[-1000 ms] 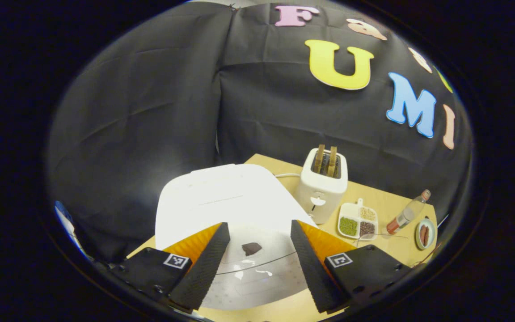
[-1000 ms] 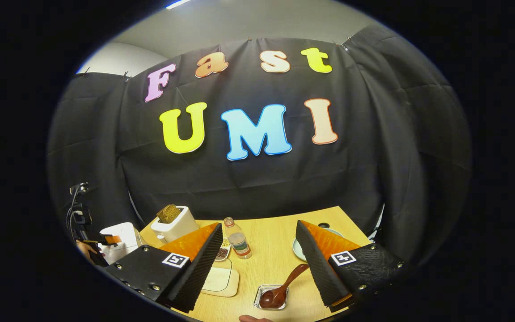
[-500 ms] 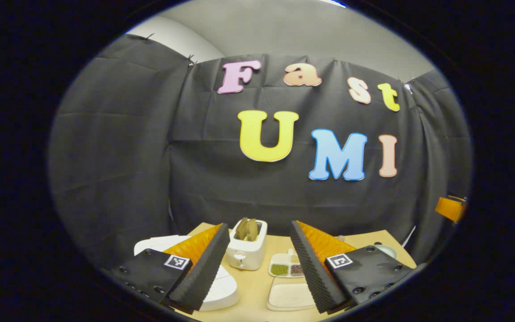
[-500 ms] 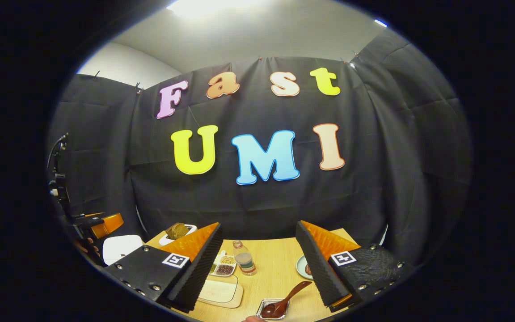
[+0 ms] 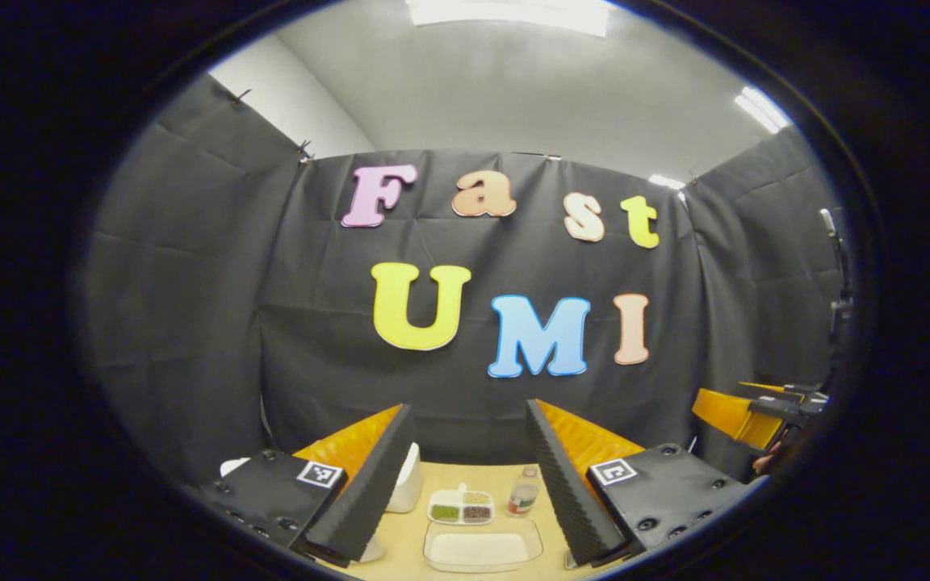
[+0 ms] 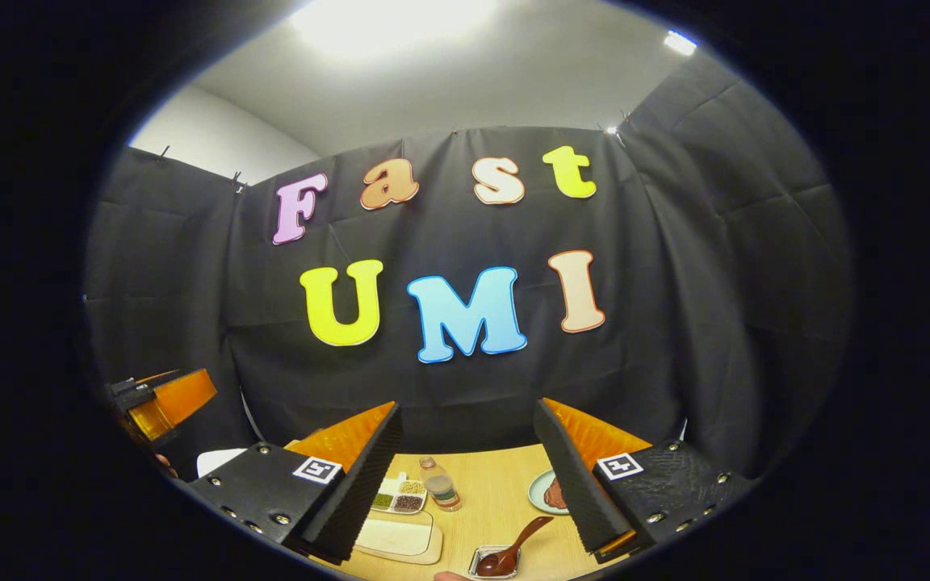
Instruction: Close the left gripper, press the button to open the rice cooker; take a wooden spoon from the chopstick holder with the right hand, scoop a spoonful of rice and pour it into the rice cooker, then put the wooden spoon back into the chopstick holder.
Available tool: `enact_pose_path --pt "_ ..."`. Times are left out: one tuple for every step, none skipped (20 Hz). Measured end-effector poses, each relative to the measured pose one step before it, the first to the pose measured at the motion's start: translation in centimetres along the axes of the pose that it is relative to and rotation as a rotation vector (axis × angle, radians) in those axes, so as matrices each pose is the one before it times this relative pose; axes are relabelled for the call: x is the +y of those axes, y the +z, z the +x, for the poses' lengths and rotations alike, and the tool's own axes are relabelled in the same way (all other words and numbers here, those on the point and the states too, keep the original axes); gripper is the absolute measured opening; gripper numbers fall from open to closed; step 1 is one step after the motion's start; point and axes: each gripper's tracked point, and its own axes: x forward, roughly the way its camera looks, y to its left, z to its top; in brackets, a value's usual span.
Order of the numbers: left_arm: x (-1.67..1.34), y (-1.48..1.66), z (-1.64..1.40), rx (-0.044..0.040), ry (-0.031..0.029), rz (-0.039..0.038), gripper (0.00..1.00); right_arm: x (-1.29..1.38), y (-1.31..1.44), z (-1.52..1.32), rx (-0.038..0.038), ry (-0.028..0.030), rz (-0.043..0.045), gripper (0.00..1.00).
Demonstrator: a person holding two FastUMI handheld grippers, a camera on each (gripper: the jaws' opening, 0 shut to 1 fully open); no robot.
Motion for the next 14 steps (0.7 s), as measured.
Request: enact_pose_path --pt "0.052 0.017 0.141 0.00562 -0.00772 -0.01161 0.94 0.093 -0.109 -0.349 0.00032 -0.00346 -0.00085 0.96" --pt "-0.072 0.171 0.072 0.00769 -0.00402 -0.00666 0.95 0.08 -0.113 -0.286 0.00216 -0.00259 0.00182 0.96" --pt "-0.012 0.121 0.136 0.00465 -0.00361 -0.00497 0.96 0.194 -0.114 -0.163 0.00339 -0.00035 0.00179 0.99" --pt "-0.02 0.006 -0.29 0.00297 -0.0018 -0.00539 0.96 0.125 -0.222 0.011 0.00608 -0.00272 0.00038 0.96" --pt "0.053 0.134 -0.034 0.00221 0.00116 -0.00267 0.96 0.151 -0.199 -0.077 0.00614 -0.00226 -0.00018 0.96" --pt "0.099 0.072 -0.209 -0.00114 0.0052 -0.00085 0.96 0.2 -0.16 -0.297 0.00228 -0.00106 0.00022 0.99" --pt "0.027 0.163 -0.08 -0.0035 0.00271 -0.0008 0.96 0.149 0.068 -0.159 -0.00091 -0.00137 -0.00231 0.99" --pt "0.019 -0.043 -0.142 -0.00305 0.00318 -0.00342 0.95 0.051 0.021 -0.174 -0.0022 -0.00414 -0.00636 0.99" --pt "-0.139 0.028 0.05 -0.0009 -0.00246 -0.00323 0.95 0.074 0.091 -0.169 -0.00448 -0.00578 -0.00397 0.99" --pt "0.227 -0.086 -0.122 0.00383 0.00079 0.00249 0.96 0.095 -0.006 -0.08 -0.00276 -0.00205 0.00059 0.99" --pt "0.118 -0.031 -0.164 0.00002 0.00157 0.00773 0.96 0.245 -0.079 -0.089 0.00201 0.0009 -0.00027 0.99" --pt "0.117 -0.09 -0.177 -0.00049 0.00066 0.00616 0.96 0.451 -0.128 0.05 -0.00115 0.00888 -0.00141 0.99" --pt "0.155 -0.07 -0.173 0.00044 0.00452 -0.00019 0.96 0.333 -0.016 0.257 0.00176 0.0049 -0.00949 0.96" --pt "0.113 0.025 -0.048 -0.00458 0.00465 -0.01056 0.96 0.124 -0.14 0.252 0.00481 0.00432 -0.01071 0.99"
